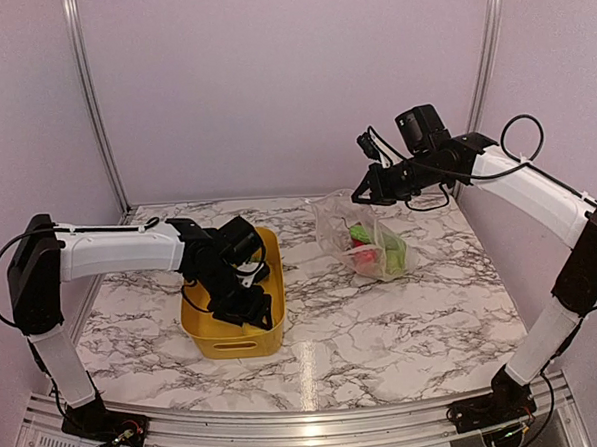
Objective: Place the food in the zip-top bag and seal the zipper
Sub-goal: Pick up the fake fruit from the bin, then place the fake fruit in the zipper food storage bag.
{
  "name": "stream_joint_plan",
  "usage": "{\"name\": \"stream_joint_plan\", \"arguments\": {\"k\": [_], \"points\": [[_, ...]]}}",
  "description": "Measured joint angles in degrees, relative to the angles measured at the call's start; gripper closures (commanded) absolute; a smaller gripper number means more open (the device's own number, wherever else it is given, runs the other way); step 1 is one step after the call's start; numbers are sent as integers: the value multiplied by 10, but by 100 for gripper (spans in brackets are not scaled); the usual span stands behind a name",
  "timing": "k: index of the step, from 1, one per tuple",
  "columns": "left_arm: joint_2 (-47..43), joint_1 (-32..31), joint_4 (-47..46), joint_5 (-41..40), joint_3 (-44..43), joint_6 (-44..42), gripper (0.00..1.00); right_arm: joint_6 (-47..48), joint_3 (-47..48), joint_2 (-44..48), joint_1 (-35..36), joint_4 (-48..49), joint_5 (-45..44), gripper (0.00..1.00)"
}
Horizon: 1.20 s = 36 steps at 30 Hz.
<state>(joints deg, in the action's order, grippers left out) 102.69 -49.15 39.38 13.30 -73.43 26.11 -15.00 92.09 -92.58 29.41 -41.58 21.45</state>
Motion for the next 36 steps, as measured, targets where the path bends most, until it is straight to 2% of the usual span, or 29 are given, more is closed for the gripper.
{"name": "stream_joint_plan", "arguments": {"k": [15,22,27,36], "points": [[-26,33,94,-70,-122,-54,36,0,7,0,0,-1,2,100],[-27,35,115,-78,-254,-58,37,-3,8,0,0,-7,10,100],[-27,35,78,-59,-352,-39,39,-12,22,-2,0,-11,21,100],[-29,35,-68,2,-364,33,44,-37,37,-2,0,-12,48,100]]}}
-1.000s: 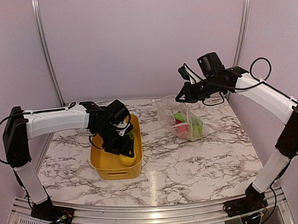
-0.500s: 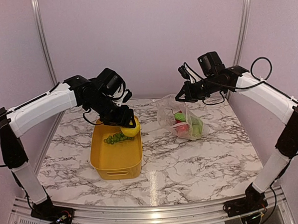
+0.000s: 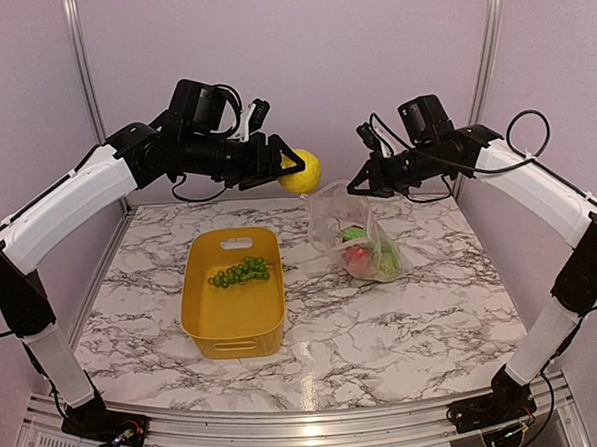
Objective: Place the food in the zip-top bag and seal the zipper
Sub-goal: Place the fake fruit in the zipper food storage bag.
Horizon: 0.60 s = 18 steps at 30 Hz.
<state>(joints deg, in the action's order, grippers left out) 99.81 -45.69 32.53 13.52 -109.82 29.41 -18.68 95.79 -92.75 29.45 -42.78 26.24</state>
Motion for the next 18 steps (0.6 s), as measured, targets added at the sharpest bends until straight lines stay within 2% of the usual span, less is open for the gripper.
{"name": "stream_joint_plan", "arguments": {"k": [7,18], "points": [[-13,-5,-101,19,16,35,47,-24,2,0,6,3,17,100],[-7,-37,-104,-5,40,32,48,-38,49,0,6,3,27,100]]}}
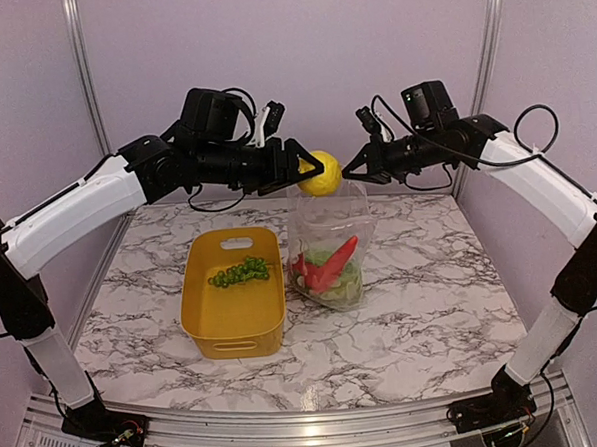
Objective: Place the food in the zip-top bag and seal the zipper
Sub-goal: Place the fake fruit in the zipper food storage bag.
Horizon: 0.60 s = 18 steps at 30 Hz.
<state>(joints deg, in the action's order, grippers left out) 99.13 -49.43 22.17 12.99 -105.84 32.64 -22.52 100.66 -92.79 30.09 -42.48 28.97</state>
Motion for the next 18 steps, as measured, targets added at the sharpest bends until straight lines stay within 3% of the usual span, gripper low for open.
{"name": "stream_joint_plan", "arguments": {"k": [18], "points": [[52,-28,55,-64,6,-20,43,-2,-52,1,1,23,2,100]]}}
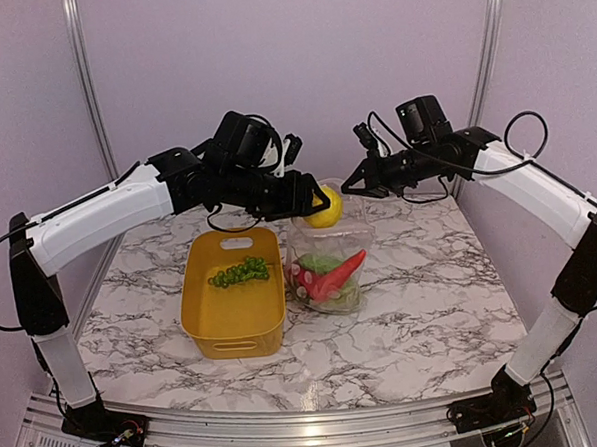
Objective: Place the food in the zip-top bag and seal the zipper
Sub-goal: Place the fake fruit in the zipper food storage bag.
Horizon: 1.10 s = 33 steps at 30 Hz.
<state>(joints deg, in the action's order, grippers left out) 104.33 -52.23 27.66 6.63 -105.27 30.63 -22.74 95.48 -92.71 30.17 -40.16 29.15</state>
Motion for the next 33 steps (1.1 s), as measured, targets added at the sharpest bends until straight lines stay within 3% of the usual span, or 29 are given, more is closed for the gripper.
{"name": "stream_joint_plan", "arguments": {"k": [5,8,10,24,33], "points": [[23,0,17,-5,-26,0,33,-1,-10,1,0,3,-1,100],[35,0,29,-12,-35,2,16,0,-10,4,0,3,-1,100],[40,0,40,-19,-44,3,11,0,-10,5,0,4,-2,100],[34,0,52,-14,-86,-13,5,0,-11,6,0,9,-1,100],[-11,0,52,-58,-84,-33,1,0,-11,6,0,14,-1,100]]}}
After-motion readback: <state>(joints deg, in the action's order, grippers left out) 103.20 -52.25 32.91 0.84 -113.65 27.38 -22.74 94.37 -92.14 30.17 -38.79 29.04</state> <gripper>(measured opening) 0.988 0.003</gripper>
